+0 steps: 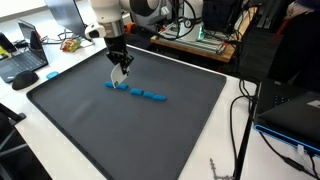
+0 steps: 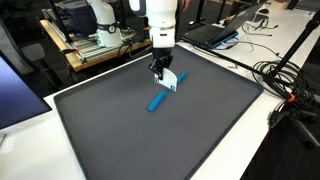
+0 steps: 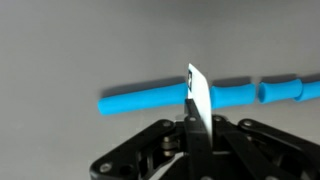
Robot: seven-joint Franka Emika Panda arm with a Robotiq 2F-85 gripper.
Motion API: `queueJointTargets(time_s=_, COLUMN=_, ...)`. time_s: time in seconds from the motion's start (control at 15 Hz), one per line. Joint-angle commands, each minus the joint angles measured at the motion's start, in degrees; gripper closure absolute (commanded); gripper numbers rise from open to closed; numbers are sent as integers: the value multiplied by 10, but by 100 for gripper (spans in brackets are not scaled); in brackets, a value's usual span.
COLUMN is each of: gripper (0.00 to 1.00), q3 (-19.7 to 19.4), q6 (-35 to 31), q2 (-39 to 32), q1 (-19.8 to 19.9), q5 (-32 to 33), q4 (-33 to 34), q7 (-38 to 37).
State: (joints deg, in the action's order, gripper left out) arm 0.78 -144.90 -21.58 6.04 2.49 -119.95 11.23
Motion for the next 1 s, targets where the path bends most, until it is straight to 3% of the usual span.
queueJointTargets(time_s=0.0, gripper=99, q3=-12, q6=9, q2=43, q1=8, q5=-4, q4=-27, q7=19)
queueJointTargets(time_s=0.33, gripper=99, q3=-18, q6=-6, q2=45, q1=15, q5=-12, q4=-27, q7=44)
queueJointTargets(time_s=0.93, gripper=99, q3=-34, q6=-3, q2=12, q1=2, q5=18, q4=3, q7=11)
